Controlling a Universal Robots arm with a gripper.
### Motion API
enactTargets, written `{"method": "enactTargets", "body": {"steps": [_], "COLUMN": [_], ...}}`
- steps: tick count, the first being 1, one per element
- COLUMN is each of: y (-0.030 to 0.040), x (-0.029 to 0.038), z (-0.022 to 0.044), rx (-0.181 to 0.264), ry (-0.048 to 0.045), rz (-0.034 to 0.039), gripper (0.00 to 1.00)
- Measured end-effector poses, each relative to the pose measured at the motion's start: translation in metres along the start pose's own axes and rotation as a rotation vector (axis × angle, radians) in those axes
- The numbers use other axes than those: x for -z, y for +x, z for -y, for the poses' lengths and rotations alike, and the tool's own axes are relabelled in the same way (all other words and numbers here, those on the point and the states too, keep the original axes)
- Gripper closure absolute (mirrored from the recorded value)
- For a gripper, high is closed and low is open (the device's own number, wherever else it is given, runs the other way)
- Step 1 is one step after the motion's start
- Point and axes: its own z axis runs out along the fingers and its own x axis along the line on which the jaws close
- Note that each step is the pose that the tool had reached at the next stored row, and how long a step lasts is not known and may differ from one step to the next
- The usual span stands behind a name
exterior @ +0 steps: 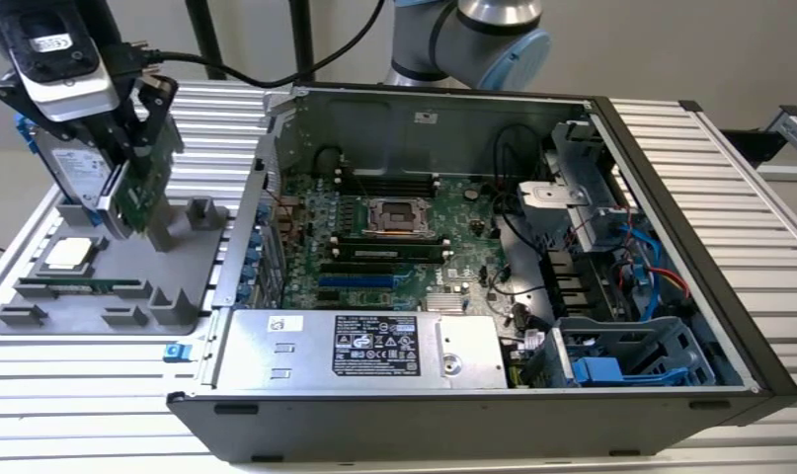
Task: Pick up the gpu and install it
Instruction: 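Pick up the gpu and move the gpu toward the slot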
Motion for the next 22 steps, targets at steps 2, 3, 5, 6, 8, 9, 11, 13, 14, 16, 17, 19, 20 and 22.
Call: {"method": "enactTargets", "body": {"steps": [2,3,5,6,8,9,11,13,14,16,17,19,20,22], "y": [0.0000,0.0000,0.0000,0.0000,0.0000,0.0000,0.0001,0.0001,0.0001,0.0001,0.0001,0.0001,0.0001,0.0001], "x": [0.0023,0.0033,0.0053,0.0063,0.0084,0.0093,0.0113,0.0134,0.0143,0.0163,0.0172,0.0191,0.0201,0.0219], "z": [-0.0001,-0.0002,-0.0003,-0.0004,-0.0005,-0.0005,-0.0006,-0.0008,-0.0008,-0.0009,-0.0010,-0.0011,-0.0011,-0.0013], "rx": [0.000,0.000,0.000,0.000,0.000,0.000,0.000,0.000,0.000,0.000,0.000,0.000,0.000,0.000], "ry": [0.0000,0.0000,0.0000,-0.0001,0.0000,0.0000,0.0000,0.0000,0.0000,0.0000,0.0000,0.0000,0.0000,0.0000], "rz": [0.0000,0.0000,0.0000,0.0001,0.0000,0.0000,0.0000,0.0000,0.0001,0.0000,0.0000,0.0000,0.0000,0.0000], "gripper": [1.00,1.00,1.00,1.00,1.00,1.00,1.00,1.00,1.00,1.00,1.00,1.00,1.00,1.00]}}
